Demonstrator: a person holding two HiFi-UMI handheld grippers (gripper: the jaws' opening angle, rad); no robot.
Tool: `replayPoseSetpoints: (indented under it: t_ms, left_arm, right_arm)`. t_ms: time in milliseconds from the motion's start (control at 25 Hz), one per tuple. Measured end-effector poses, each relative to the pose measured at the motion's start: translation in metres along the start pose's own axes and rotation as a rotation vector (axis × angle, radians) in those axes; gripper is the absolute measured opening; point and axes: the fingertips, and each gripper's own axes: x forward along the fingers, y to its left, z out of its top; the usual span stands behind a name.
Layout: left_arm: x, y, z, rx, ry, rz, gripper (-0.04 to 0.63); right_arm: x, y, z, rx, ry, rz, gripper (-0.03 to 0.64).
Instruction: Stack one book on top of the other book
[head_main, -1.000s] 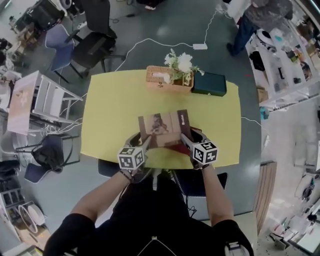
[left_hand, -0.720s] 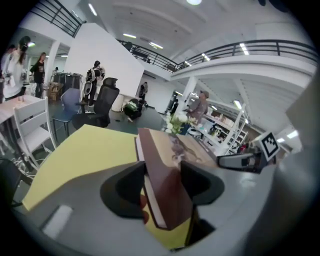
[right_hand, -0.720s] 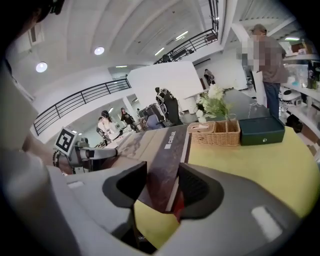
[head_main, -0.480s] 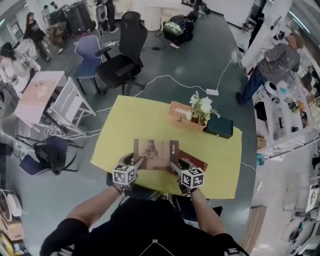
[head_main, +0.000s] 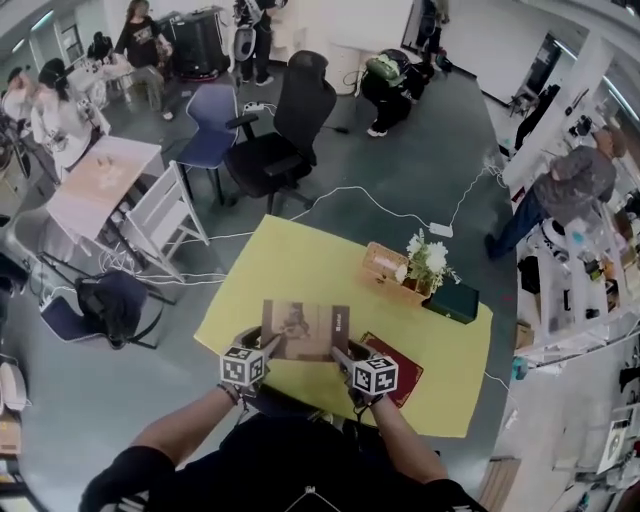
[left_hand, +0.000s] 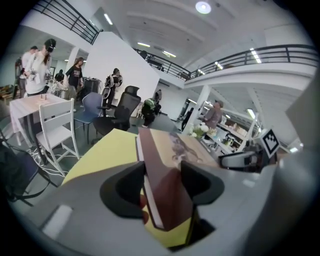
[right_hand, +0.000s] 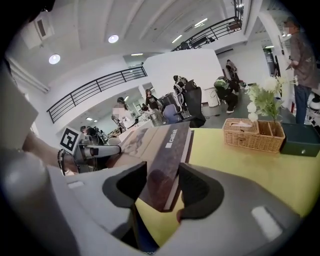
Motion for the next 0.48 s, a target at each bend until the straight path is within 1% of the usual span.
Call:
replayPoseSetpoints:
  t_ms: [320, 480]
  left_arm:
    - [0.004, 0.055, -0.013, 0.0, 0.018, 0.006, 0.249]
    - [0.01, 0.083, -0.02, 0.026, 0.019, -0.004, 0.249]
  right_arm:
    - [0.05, 0.017, -0.01, 0.019, 0.043, 0.034, 0.201]
    - [0.076, 0.025, -0.026, 0.035, 0.066, 0.045, 0.201]
